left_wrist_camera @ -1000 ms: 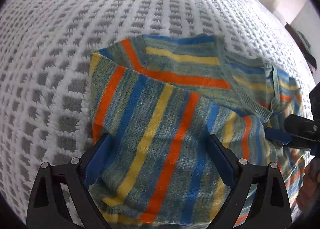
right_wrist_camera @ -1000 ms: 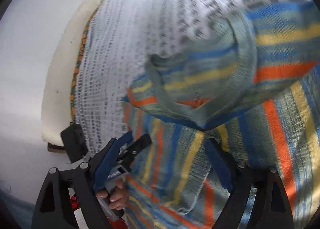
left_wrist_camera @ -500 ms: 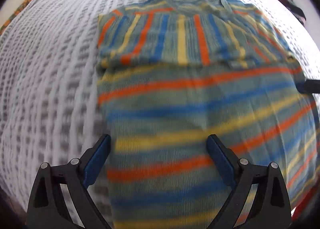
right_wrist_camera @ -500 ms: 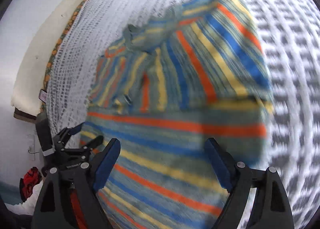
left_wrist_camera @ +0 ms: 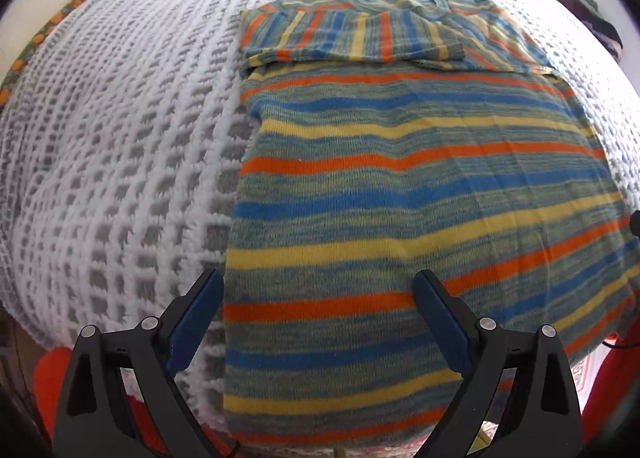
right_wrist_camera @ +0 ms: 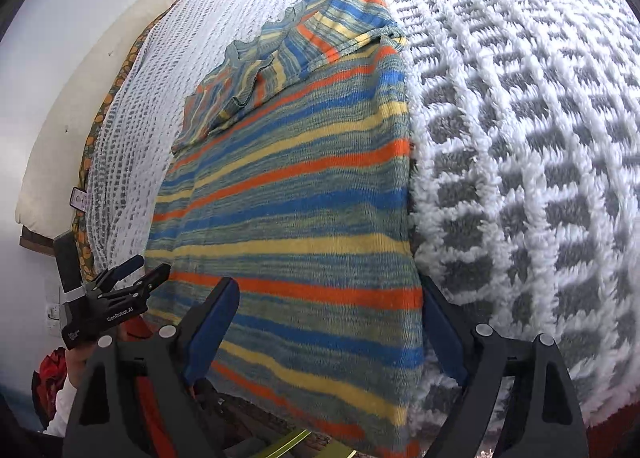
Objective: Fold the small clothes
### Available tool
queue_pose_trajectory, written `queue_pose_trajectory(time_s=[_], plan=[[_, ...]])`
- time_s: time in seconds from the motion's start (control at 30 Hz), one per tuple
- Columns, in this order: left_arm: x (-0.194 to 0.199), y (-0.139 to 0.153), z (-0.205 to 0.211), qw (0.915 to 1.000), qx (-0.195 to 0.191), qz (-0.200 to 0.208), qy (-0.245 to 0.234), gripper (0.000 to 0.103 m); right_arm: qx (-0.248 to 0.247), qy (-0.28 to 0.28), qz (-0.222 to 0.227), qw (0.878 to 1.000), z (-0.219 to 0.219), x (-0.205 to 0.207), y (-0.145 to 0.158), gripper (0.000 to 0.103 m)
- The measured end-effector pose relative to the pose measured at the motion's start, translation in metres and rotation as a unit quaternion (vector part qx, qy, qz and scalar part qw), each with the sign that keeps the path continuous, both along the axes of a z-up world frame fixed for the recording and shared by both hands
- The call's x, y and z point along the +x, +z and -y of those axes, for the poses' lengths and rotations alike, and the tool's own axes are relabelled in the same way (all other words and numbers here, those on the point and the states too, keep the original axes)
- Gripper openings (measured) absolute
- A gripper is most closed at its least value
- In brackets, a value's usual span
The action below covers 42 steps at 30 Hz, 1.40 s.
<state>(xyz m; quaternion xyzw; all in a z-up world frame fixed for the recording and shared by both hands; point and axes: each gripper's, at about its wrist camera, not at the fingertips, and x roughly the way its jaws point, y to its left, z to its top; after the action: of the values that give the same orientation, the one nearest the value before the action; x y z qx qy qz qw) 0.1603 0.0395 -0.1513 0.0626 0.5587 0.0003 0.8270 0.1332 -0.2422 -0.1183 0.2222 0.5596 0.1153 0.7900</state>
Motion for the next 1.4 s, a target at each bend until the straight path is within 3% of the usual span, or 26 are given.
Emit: queue_pose_trajectory(time_s=[0.33,0.43,0.57,0.7,0.87,1.03,1.2,1.4], plan=[[-0.016,0.004,-0.007,0.9999,0.013,-0.002,0.001,0.096,-0.017,0.009,-0.009,1.000,-0.006,-0.011,-0.002,0.087],[-0.028,0.006,-0.022,0.9999,-0.003,-0.010,0.007,0.096,0.000,0.033,-0.026,0.999,-0.002,-0.014,0.005,0.087],[-0.050,-0.005,-0.061,0.9972,-0.050,-0.036,0.042,0.096,-0.012,0.050,-0.044,0.998,0.028,-0.028,0.022,0.087],[-0.061,-0.018,-0.085,0.9882,-0.117,-0.063,0.075,0.096,0.035,0.041,-0.085,0.995,0.049,-0.047,0.012,0.087],[-0.060,-0.026,-0.087,0.9822,-0.157,-0.092,0.048,0.097,0.048,0.079,-0.130,0.987,0.035,-0.061,-0.009,0.087],[-0.056,-0.032,-0.098,0.9649,-0.229,-0.127,0.010,0.095,0.051,0.096,-0.145,0.983,0.027,-0.058,-0.018,0.087],[-0.057,-0.024,-0.125,0.9514,-0.282,-0.123,0.017,0.093,0.061,0.097,-0.148,0.982,0.030,-0.062,-0.021,0.087],[-0.050,-0.041,-0.098,0.9593,-0.231,-0.161,-0.020,0.093,0.058,0.100,-0.151,0.982,0.026,-0.059,-0.021,0.087]])
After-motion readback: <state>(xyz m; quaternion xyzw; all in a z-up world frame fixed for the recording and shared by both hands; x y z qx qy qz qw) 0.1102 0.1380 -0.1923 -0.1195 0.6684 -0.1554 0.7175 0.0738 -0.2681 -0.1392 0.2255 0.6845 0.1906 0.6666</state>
